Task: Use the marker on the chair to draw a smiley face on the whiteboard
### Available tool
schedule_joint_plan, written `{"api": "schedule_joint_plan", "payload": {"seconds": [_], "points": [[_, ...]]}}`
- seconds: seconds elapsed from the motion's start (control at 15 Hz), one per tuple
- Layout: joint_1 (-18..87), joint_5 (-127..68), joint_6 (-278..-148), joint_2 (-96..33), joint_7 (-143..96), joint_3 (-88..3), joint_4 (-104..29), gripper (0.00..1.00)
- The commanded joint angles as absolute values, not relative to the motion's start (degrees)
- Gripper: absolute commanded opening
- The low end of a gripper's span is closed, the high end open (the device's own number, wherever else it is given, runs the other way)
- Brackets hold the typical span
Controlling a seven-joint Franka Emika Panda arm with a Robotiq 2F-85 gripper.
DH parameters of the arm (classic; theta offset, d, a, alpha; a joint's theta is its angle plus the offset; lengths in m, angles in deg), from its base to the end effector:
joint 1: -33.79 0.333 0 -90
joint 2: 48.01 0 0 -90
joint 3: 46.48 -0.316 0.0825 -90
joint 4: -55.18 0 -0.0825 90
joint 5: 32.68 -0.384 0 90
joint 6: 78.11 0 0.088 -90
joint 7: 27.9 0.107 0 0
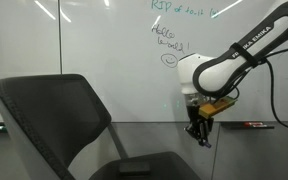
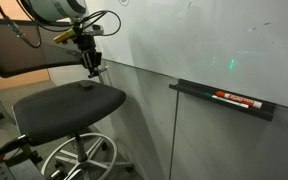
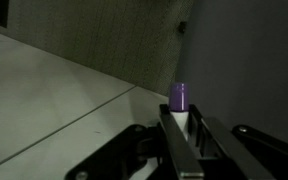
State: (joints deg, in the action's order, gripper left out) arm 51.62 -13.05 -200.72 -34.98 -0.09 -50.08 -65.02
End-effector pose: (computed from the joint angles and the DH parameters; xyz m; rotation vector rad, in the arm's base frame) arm 0.5233 0.1895 0.2998 2.8285 0.1427 -0.0832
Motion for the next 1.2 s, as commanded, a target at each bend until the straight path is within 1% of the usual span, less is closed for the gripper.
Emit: {"api": "schedule_joint_plan", "payload": {"seconds": [0.0, 0.53, 1.13], "points": [[49.0, -8.3, -198.9, -38.0, 2.7, -48.8, -64.1, 0.08], [44.8, 1.0, -198.5, -40.3, 5.0, -47.8, -60.0, 0.08], [43.5, 4.2, -198.1, -38.7, 4.7, -48.2, -54.9, 0.08]]}}
